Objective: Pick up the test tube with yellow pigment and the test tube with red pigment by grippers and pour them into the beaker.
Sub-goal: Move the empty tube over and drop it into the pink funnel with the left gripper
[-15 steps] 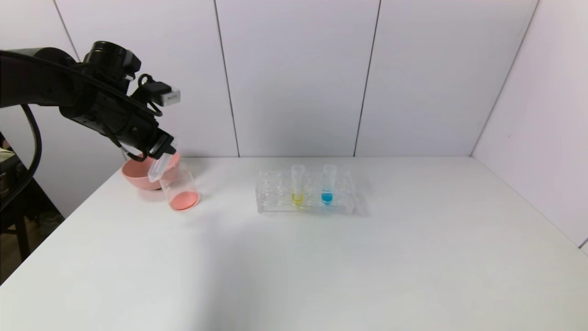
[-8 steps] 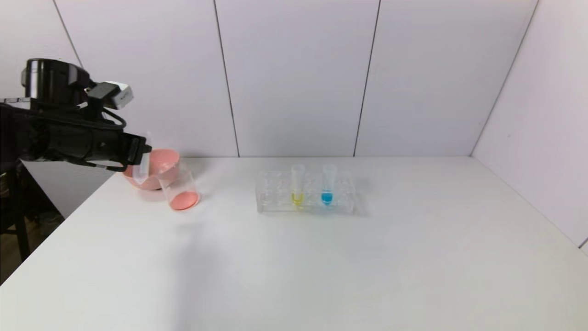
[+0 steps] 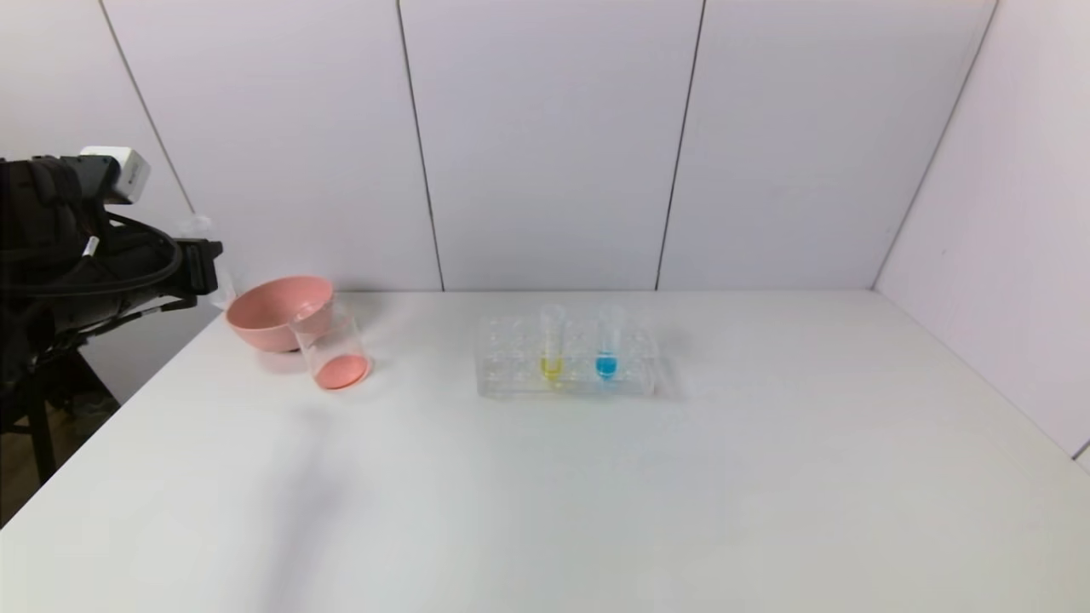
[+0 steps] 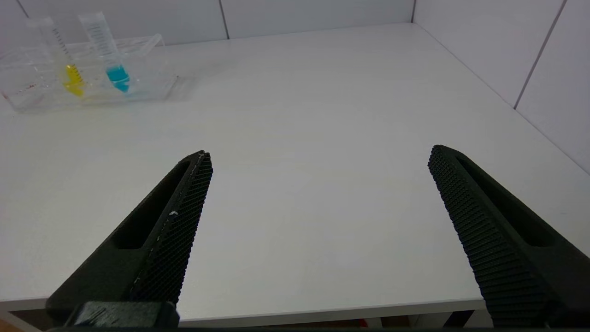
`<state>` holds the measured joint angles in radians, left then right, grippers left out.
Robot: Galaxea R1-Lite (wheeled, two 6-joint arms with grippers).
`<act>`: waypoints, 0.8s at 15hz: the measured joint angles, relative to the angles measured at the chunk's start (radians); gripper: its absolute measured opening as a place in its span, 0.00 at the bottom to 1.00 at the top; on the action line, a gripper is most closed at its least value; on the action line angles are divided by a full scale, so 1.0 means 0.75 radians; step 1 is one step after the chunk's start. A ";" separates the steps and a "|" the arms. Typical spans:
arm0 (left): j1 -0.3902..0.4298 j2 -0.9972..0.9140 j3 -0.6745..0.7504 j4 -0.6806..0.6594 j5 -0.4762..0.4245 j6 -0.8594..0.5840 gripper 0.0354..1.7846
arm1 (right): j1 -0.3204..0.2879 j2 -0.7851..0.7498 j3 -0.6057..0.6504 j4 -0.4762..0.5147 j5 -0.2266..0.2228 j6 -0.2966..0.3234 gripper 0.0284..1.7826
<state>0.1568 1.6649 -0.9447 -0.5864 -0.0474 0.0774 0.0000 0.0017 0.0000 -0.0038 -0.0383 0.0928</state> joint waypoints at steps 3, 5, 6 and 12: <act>0.011 0.146 -0.079 -0.084 0.020 0.002 0.22 | 0.000 0.000 0.000 0.000 0.000 0.000 0.96; 0.010 0.257 -0.200 -0.088 0.052 0.002 0.22 | 0.000 0.000 0.000 -0.001 0.000 0.000 0.96; 0.010 0.315 -0.261 -0.083 0.063 0.002 0.22 | 0.000 0.000 0.000 -0.001 0.000 0.000 0.96; -0.029 0.570 -0.470 -0.074 0.097 0.002 0.22 | 0.000 0.000 0.000 -0.001 0.000 0.001 0.96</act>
<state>0.1351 2.0928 -1.2968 -0.6417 0.0253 0.0791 0.0000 0.0017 0.0000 -0.0043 -0.0383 0.0932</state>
